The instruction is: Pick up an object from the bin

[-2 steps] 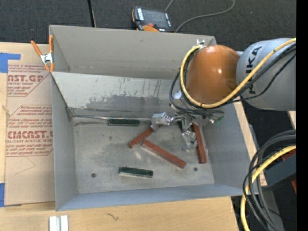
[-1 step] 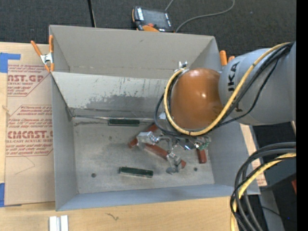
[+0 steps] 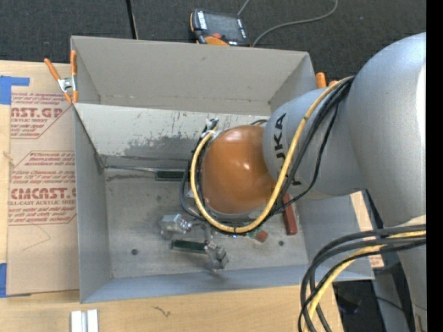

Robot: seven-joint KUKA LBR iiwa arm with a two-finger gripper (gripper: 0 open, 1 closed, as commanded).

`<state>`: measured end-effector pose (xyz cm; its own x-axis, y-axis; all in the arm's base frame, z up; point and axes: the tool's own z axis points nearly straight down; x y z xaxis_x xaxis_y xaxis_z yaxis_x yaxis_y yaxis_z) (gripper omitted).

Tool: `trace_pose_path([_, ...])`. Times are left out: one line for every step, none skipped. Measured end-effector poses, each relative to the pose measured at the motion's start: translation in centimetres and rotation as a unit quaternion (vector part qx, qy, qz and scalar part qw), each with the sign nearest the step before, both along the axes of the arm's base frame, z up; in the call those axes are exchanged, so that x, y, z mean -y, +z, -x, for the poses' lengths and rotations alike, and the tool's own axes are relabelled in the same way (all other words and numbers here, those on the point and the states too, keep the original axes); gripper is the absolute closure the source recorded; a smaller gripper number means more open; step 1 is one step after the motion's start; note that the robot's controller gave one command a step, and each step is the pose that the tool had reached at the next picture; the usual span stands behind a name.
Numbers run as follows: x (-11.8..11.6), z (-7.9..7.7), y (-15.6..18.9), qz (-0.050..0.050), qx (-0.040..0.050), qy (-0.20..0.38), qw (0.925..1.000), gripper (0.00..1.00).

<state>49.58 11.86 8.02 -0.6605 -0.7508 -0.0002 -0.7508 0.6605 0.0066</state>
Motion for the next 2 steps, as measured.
trace_pose_path([0.5,-0.2,0.2,0.001,0.0017,-0.004,1.0,1.0])
trace_pose_path([0.4,-0.3,17.8,0.001,0.0067,0.007,1.0,1.0])
